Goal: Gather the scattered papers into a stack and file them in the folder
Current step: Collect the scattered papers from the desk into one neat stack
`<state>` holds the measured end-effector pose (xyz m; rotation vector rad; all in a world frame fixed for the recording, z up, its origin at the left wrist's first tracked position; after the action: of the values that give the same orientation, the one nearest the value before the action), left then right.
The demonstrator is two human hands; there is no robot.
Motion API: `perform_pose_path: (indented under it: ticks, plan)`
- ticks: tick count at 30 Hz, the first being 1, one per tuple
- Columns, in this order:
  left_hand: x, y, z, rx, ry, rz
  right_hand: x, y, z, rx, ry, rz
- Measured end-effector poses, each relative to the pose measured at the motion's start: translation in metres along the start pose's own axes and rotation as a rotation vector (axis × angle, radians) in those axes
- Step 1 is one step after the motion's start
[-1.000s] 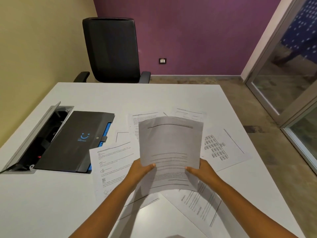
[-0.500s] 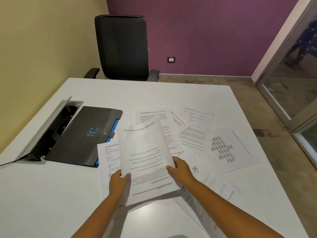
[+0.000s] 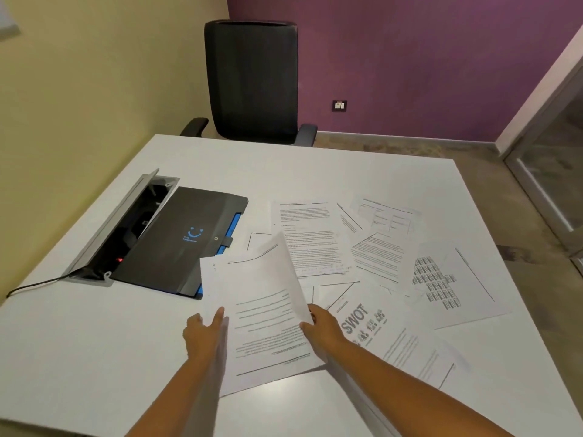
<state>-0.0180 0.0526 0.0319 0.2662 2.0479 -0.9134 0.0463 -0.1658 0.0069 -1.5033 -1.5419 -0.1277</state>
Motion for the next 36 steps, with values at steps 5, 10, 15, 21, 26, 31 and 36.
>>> perform_pose_path:
  ticks: [5, 10, 15, 21, 26, 31, 36]
  plan:
    - [0.002, 0.01, -0.002, 0.251, -0.245, -0.128, 0.0, 0.004, 0.006, 0.034, -0.078, -0.001]
    - [-0.006, 0.006, -0.01, 0.378, -0.322, 0.087, 0.003, 0.0, -0.009, -0.028, 0.037, -0.005]
    - [-0.025, 0.01, -0.013, 0.476, -0.389, 0.201, 0.022, -0.006, -0.04, -0.04, 0.379, -0.098]
    - [-0.058, 0.005, 0.001, 0.557, -0.511, 0.307, 0.041, -0.002, -0.067, -0.175, 0.416, -0.107]
    - [-0.067, -0.008, 0.009, 0.637, -0.408, 0.403, 0.04, -0.001, -0.069, -0.137, 0.392, -0.133]
    - [-0.059, -0.009, 0.02, 0.585, -0.358, 0.295, 0.03, -0.005, -0.07, -0.118, 0.334, -0.103]
    - [-0.042, -0.008, 0.024, 0.58, -0.273, 0.228, 0.022, -0.006, -0.071, -0.11, 0.328, -0.081]
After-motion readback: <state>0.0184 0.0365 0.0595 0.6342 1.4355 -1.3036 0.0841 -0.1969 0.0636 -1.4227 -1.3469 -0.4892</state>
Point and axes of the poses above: each hand's wrist, its own y-axis towards the middle knuckle, its own z-axis out of the palm, x = y × z, the point moved 1 cm from there along y, towards the middle knuckle, and after that the axes turned 15 degrees about -y, right-handed, at the moved point
